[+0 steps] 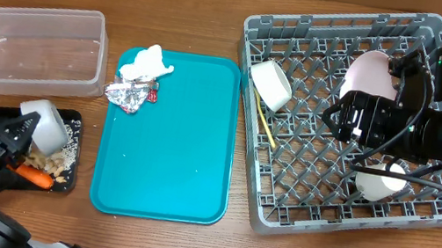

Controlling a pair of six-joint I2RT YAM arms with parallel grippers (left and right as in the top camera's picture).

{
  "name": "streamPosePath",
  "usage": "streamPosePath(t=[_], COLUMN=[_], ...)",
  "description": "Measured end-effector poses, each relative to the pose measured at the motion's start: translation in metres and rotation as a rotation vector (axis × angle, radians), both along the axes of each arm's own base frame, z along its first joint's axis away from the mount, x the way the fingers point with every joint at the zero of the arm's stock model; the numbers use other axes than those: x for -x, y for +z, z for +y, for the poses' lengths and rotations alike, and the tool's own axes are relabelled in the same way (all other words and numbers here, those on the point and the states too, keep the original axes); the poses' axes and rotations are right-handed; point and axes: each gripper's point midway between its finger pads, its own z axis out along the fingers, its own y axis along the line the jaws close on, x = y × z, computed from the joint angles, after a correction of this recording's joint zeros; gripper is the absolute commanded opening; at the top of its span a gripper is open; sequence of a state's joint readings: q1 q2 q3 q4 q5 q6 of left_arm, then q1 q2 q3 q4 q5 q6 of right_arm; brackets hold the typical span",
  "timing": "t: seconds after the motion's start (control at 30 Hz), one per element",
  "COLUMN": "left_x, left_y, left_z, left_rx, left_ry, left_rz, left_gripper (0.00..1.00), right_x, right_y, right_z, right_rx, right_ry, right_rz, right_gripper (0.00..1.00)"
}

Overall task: Sort waste into correct bins and load items into the dishwasher rack
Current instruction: 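Tip the second bowl over the black tray to empty it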

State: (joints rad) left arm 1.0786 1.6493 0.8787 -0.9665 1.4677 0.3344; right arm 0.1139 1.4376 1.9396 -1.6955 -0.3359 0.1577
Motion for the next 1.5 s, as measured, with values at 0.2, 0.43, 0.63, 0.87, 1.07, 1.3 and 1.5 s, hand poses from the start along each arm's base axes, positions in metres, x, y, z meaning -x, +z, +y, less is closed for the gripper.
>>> streamPosePath(t=[0.2,0.43,0.63,0.87,1.07,1.3,1.5], left_x=[0.005,0.009,0.013,0.014,0.016,0.014,0.007], left_y=[0.008,0.014,0.018,0.020,0.023,0.044,0.052], left_z=[0.004,-0.003,-0.011,-0.013,-0.018,-0.064,-0.132], left_rx=[0.034,0.045,0.059,-0.003,-0.001,-0.002,-0.130], left_ry=[0.035,0.035,0.034,0.030,0.028,-0.094,-0.352], left_rz=[-0.032,-0.051,-0.049,-0.089,-0.090,-0.106,-0.224], left_gripper=[0.04,0.04,0.04,0.04,0.04,0.04,0.04], right_x=[0.000,0.000,0.000,0.000,0.000,0.000,0.000], right_y=[0.000,0.000,0.000,0.000,0.000,0.000,0.000], right_z=[0.000,0.000,0.000,0.000,0.000,0.000,0.000], right_rx=[0.000,-0.002,-0.003,-0.004,-0.005,-0.006,-0.007], right_ry=[0.000,-0.006,-0.006,-0.010,-0.012,-0.015,-0.015], right_rz=[0.000,0.003,0.003,0.004,0.006,0.006,0.007], right_gripper=[1.00,1.00,1.00,1.00,1.00,1.00,1.00])
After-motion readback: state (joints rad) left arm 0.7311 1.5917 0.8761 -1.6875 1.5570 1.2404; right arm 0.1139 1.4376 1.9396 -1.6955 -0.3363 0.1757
